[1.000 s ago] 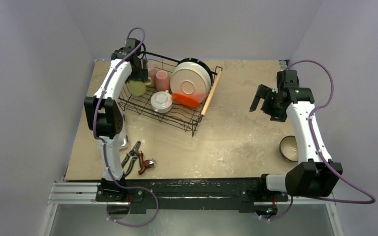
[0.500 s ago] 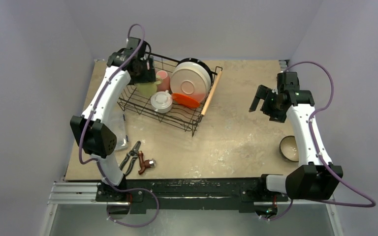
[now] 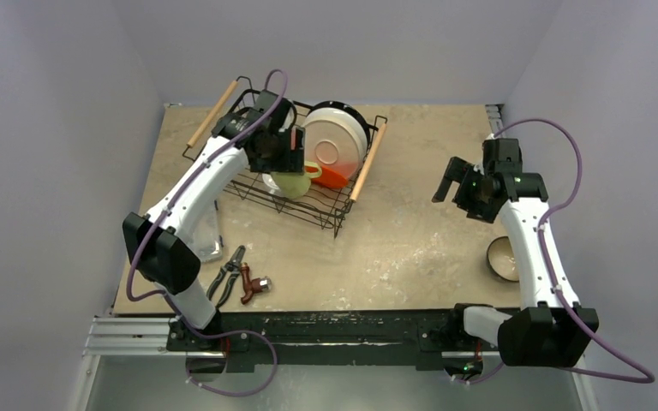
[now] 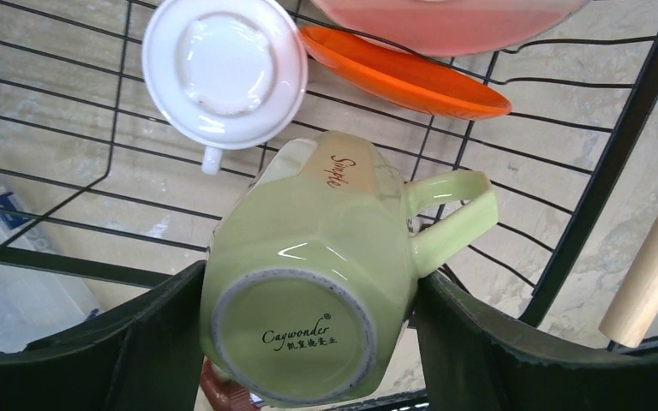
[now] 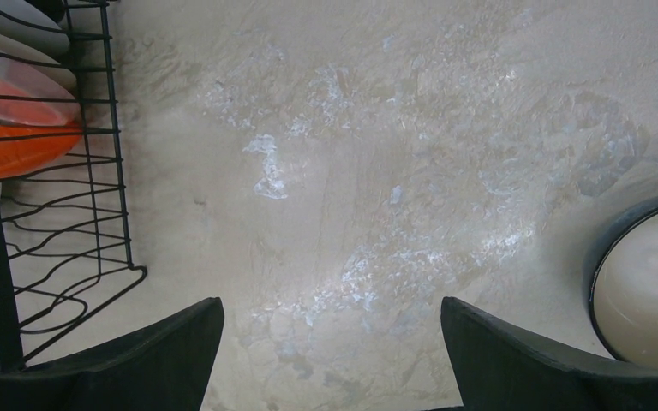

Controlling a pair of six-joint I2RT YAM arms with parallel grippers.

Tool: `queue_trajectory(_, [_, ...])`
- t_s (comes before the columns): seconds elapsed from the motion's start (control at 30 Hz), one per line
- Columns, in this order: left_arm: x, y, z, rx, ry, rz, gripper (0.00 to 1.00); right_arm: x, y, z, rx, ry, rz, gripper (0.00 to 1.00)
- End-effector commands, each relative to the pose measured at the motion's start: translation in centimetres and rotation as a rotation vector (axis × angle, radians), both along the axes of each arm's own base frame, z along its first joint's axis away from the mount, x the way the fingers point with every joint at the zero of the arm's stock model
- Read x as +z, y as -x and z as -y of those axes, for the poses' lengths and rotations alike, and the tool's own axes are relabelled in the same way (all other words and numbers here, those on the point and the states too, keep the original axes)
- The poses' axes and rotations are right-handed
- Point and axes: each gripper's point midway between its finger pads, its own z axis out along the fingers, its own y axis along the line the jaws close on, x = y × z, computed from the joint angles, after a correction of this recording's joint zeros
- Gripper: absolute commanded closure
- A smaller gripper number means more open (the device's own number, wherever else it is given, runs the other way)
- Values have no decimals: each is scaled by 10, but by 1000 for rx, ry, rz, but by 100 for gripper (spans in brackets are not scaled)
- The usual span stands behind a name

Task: Load the mixed dishes into the dish rack
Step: Pick up the cup from the dish rack, then place the cup on the dish rack.

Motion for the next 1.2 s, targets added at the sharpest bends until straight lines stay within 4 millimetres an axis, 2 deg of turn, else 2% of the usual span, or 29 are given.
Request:
queue_trajectory(0.0, [19,-10,34,-24,132,82,100,9,-4,-4,5,-19,53,1])
queue_trajectory(0.17, [-1,-8,47,17,100,43,100,13,-2,-5,14,-7,54,1])
queue_trajectory(0.47, [-44,10,58,202,59,-109,100,12,0,-12,36,-19,60,1])
queue_trajectory(0.57, [-50,10,57,255,45,-123,100,10,2,-24,80,-21,59,1])
queue_trajectory(0.8, [-64,11,70,342,72,-166,100,13,3,-43,145,-35,76,1])
queue_trajectory(1.17, [-79,13,93,417,78,-224,100,12,11,-47,161,-24,92,1])
